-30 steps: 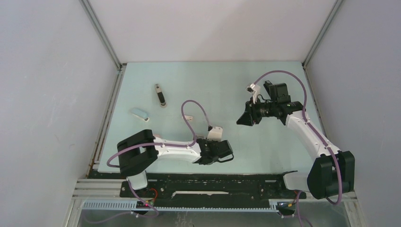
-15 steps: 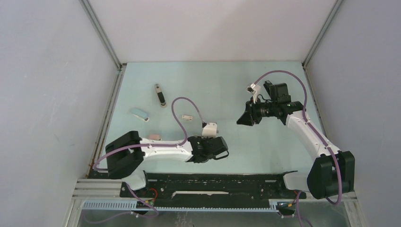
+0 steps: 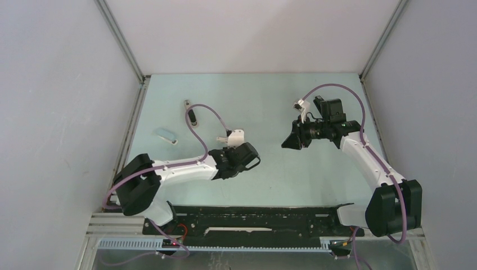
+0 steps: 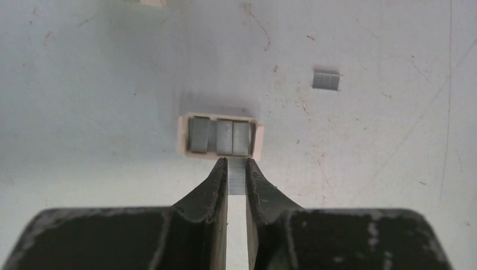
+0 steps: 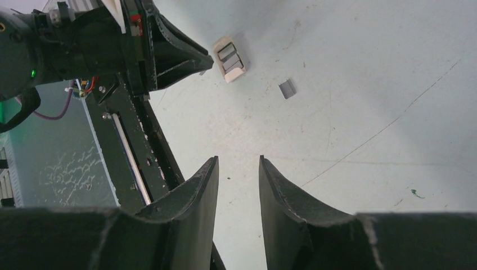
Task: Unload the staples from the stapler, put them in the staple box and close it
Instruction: Pick up the staple from the center of the board, then place the staple in the staple box.
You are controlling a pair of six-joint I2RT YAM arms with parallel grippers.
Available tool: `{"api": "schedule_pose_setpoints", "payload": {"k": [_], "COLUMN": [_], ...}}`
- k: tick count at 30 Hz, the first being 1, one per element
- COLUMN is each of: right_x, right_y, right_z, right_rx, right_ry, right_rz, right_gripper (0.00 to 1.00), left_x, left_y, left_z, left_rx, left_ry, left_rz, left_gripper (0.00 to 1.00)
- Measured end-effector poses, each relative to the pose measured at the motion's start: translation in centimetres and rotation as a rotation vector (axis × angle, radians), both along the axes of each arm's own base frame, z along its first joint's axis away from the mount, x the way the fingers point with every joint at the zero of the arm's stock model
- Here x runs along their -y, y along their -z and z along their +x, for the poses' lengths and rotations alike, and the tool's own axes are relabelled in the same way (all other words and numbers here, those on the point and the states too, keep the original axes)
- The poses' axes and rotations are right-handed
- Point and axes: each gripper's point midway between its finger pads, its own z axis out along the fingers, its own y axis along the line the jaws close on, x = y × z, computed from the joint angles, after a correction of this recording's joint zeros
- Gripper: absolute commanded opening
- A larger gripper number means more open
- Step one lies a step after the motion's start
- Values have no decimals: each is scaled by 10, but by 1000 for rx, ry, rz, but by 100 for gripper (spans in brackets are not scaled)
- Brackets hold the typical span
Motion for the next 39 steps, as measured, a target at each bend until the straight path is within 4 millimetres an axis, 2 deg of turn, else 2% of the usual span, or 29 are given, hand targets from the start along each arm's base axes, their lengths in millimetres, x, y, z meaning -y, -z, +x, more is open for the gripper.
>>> {"api": "schedule_pose_setpoints", "payload": {"k": [11,23,39], "right_x": [0,0,0], "right_y": [0,0,0], "right_z": [0,0,0], "right_rx": [0,0,0], "right_ry": [0,0,1], "right_rz": [0,0,0], "right_gripper": [41,41,41], "left_x": [-14,-21,-25], "left_y": [15,29,35], "left_z": [14,21,27], "left_rx": [-12,-27,-25], "left_ry": [-3,5,12], "left_rz": [73,127,157], "left_gripper": [15,15,16]}}
